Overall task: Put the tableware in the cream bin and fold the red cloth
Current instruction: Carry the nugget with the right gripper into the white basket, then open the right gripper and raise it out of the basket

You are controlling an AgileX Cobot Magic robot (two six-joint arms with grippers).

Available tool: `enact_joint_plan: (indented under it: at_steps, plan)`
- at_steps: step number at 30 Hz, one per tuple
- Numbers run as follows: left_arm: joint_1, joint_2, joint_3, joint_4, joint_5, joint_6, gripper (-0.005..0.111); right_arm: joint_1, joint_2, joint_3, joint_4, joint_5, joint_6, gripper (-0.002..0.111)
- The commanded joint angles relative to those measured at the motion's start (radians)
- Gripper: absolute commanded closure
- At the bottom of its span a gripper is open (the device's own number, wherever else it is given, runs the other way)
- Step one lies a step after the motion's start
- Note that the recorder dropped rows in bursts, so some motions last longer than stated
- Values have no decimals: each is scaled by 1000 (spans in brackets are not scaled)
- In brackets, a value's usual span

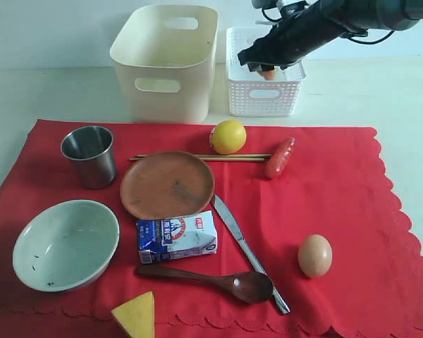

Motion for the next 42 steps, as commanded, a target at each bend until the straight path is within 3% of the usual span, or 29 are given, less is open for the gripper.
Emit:
enact_joint_plan:
  at_steps: [1,9,19,24,33,42]
  plan:
    - [4,-6,3,-5,-9,0,107,2,28,-13,-9,4,13,108]
    - [4,-6,3,-5,-9,0,107,2,37,-19,-9,69,13,106]
    - [4,-6,3,-5,-9,0,107,2,32,-19,-104,81,121,64]
    - [4,-6,3,-5,-9,0,107,2,3,-19,-209,81,198,53]
    - [4,-6,3,-5,-9,0,107,2,-85,-19,-207,129,210,50]
    - [4,-6,3,-5,-9,0,107,2,-185,-19,-209,372,294,50]
